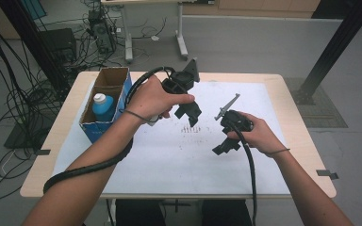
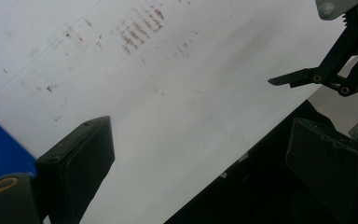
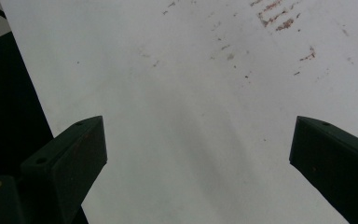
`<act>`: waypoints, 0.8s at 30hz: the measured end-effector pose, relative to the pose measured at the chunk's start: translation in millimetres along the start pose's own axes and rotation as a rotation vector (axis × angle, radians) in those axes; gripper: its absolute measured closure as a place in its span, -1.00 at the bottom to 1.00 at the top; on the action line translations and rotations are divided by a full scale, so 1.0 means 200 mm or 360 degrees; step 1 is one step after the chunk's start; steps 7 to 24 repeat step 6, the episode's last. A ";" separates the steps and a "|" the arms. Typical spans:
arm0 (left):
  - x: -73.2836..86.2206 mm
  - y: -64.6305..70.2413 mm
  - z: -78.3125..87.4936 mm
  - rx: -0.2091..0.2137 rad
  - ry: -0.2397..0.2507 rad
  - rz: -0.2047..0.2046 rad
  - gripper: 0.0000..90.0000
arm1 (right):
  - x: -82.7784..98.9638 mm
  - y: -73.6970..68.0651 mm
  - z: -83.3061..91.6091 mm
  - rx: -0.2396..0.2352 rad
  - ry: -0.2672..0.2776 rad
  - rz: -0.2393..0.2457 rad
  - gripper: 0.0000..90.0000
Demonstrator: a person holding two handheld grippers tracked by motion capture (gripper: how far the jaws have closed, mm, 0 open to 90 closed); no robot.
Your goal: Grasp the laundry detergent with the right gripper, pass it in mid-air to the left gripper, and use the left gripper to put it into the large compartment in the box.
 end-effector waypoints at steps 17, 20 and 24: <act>0.00 0.00 0.00 0.0004 0.0004 -0.0005 -0.82 | 0.00 0.00 0.00 0.0004 0.0006 0.0004 -0.92; 0.00 0.00 0.00 0.0004 0.0004 -0.0005 -0.82 | 0.00 0.00 0.00 0.0004 0.0006 0.0004 -0.92; 0.00 0.00 0.00 0.0004 0.0004 -0.0005 -0.82 | 0.00 0.00 0.00 0.0004 0.0006 0.0004 -0.92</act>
Point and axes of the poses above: each handheld gripper's, and its own axes: z roughly backward along the jaws, x roughly out of its underside, y roughly to its right, the point moved 9 cm from there along -z, roughly forward along the jaws, and after that the axes turned 1 degree about y, right-handed, at the moved point
